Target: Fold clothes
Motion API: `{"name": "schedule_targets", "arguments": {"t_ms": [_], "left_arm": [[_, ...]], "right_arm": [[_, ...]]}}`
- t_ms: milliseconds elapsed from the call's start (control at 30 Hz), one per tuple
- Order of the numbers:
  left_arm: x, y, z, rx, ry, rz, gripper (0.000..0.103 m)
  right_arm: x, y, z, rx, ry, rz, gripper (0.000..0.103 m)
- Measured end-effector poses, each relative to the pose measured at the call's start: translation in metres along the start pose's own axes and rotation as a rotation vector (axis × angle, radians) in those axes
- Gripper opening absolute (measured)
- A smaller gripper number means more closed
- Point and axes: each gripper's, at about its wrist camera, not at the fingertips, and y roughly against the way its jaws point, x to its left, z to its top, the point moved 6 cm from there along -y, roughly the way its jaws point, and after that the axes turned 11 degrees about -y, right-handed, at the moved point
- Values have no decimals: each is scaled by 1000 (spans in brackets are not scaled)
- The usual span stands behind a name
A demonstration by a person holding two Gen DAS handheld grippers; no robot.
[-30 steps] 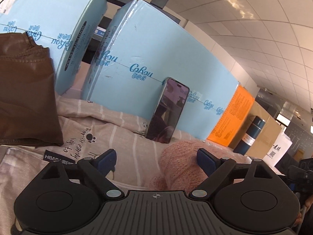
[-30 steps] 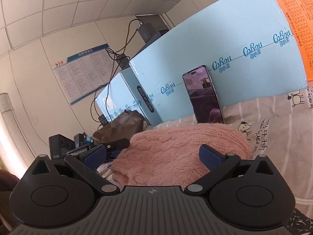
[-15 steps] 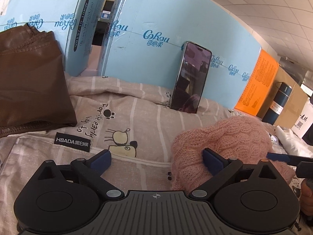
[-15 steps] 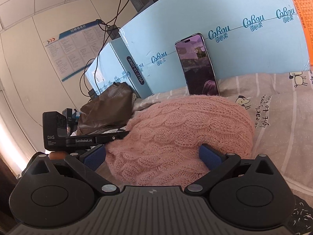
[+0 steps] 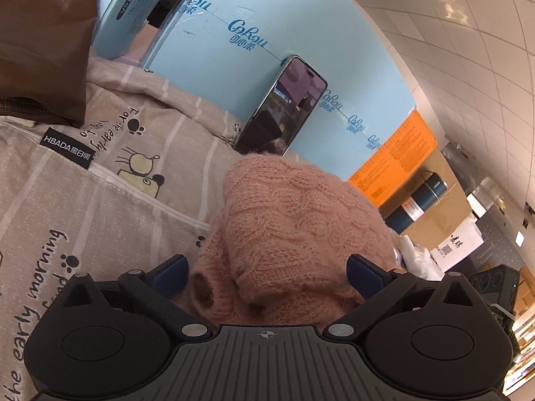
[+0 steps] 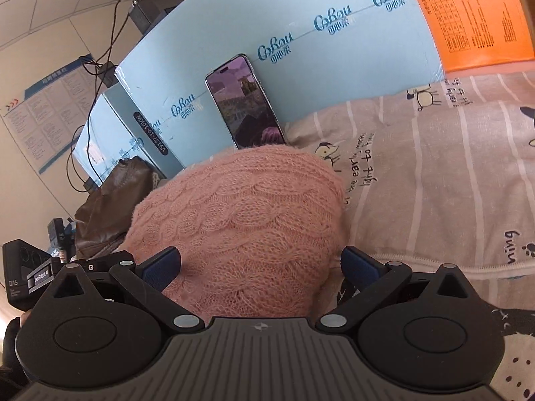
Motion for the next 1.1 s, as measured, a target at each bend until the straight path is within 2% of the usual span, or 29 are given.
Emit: {"name": "schedule_targets", "arguments": {"t_ms": [33,133,200,267,300,367,467,600,800,933,1100], "left_arm": [[-3,-2,-1,-7,-2,1,103],[-9,-7,-4,-30,-1,-3,102],[-14,-6,-5,-34,-10,-18,101],[-20,-5,-6,-34,-26,-34,86],[-23,-5,-7,-34,-34,-41,82],[-29,-4,-8,-35,-50,-57,67],[-38,-2,-10,-35,-75,-80,53],[-50,0,-13,-36,-107,-110,49],[-74,1,-17,-34,-163,-164,49],[-111,-8,-17,-25,-233,-215,48],[-176,-39,-17,-7,-372,-302,47]], "right_arm": [[1,-4,-3,20,-3,-1,103],[8,-7,-10,5,38,-25,101],[10,-6,-12,-5,16,-30,94],[10,-3,-12,-28,3,-58,84],[10,-1,-12,-39,-5,-71,77],[10,2,-13,-55,-10,-92,68],[15,10,-17,-88,7,-109,58],[23,24,-24,-124,21,-89,46],[27,61,-27,-213,-9,-73,46],[24,99,-29,-308,-2,-66,46],[7,152,-25,-452,29,-125,46]]}}
